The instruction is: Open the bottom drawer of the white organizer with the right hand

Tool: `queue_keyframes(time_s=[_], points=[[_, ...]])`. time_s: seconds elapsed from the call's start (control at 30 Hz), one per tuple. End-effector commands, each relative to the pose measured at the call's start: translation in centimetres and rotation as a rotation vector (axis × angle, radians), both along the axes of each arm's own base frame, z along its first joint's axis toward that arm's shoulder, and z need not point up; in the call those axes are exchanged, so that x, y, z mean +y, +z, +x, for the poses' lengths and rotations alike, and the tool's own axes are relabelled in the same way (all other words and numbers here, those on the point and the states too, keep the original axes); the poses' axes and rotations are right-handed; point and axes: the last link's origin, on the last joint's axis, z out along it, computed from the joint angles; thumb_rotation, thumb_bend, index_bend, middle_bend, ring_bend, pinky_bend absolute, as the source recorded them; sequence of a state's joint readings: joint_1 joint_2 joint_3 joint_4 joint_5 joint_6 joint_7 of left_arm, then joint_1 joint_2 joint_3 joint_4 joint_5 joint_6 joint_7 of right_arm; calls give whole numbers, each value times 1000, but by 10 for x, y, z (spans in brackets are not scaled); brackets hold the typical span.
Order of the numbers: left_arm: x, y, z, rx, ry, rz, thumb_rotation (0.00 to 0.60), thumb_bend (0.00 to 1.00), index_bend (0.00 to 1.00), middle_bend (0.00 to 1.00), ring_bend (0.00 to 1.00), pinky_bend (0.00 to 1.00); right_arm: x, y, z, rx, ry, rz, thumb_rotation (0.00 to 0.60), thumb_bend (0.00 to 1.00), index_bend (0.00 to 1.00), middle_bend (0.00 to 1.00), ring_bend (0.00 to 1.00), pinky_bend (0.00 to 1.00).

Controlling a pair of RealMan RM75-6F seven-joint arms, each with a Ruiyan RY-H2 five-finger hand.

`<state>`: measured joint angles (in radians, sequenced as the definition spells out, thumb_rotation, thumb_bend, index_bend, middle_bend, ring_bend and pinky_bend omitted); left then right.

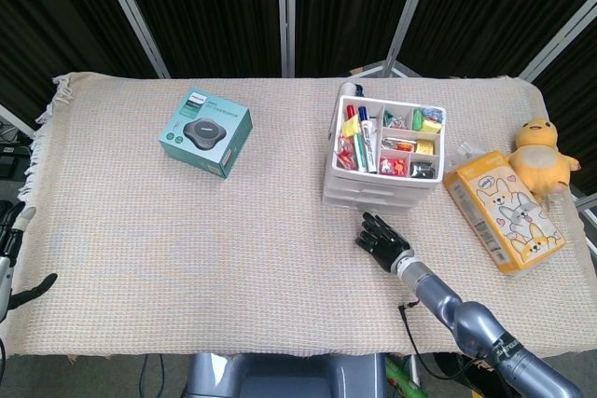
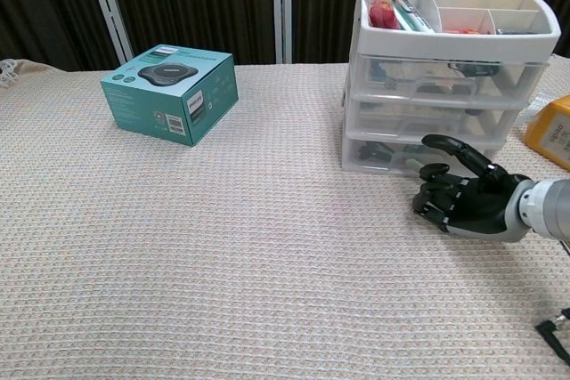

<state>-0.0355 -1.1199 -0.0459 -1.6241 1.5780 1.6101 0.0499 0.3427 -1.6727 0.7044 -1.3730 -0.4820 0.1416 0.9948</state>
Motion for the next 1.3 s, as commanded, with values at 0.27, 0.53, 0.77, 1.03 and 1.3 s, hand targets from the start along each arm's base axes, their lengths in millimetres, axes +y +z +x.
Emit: queue_keyframes(time_s=[0.27,0.53,0.77,1.03,1.3], points=[[0,-1,1,2,-1,0,600,162,0,0,0,0,7,6,0,-13,27,0,600,198,336,808,861,700],[-1,0,1,0,1,2,600,162,0,0,0,0,11,0,-1,0,34,26,600,198,256,808,861,699],[1,1,0,-2,3,1,600,163,0,0,0,0,3,-1,1,27,44,17,600,198,250,808,861,698],[3,0,-2,-2,12,-3,600,162,0,0,0,0,-5,-4,0,36,29,14,600,198,250,808,861,698],[4,0,-2,-2,13,-6,600,163,0,0,0,0,-8,-6,6,-2,24,-7,600,198,270,808,861,698]])
